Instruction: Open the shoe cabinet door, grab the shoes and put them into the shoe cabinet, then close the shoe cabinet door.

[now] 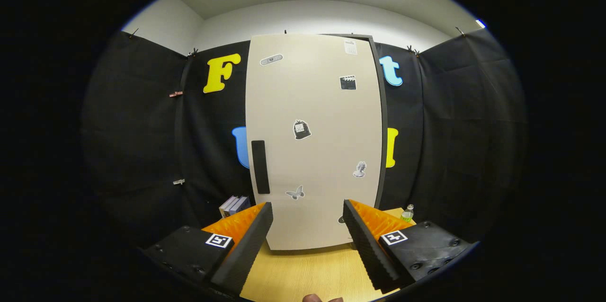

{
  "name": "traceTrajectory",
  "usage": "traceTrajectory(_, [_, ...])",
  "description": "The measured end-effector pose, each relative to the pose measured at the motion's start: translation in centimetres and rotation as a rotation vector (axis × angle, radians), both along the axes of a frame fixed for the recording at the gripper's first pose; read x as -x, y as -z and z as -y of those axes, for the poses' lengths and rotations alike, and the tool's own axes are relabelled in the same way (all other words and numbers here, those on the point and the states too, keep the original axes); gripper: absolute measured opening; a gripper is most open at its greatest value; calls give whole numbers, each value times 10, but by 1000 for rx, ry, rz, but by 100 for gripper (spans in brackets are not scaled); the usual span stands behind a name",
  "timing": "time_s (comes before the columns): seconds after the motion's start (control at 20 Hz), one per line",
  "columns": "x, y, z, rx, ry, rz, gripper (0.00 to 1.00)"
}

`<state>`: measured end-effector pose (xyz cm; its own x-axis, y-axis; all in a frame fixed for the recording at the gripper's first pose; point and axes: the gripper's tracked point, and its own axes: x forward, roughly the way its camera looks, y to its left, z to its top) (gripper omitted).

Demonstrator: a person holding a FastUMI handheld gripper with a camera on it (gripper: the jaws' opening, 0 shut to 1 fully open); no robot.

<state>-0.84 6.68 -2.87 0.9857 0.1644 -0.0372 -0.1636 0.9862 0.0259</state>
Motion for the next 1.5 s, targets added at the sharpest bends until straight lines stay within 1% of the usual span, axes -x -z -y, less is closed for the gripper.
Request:
traceTrajectory(0.2, [0,0,3,-4,0,-3,98])
traceTrajectory(0.45, [-6,-6,15,-2,24,22,98])
traceTrajectory(0.8, [-26,-20,41,15,61,78,98])
traceTrajectory(1.2, [-39,-14,81,4,25,75,98])
traceTrajectory(1.4, [-55,-1,110,22,36,67,98])
traceTrajectory(1.5, [-60,8,114,14,26,51,98])
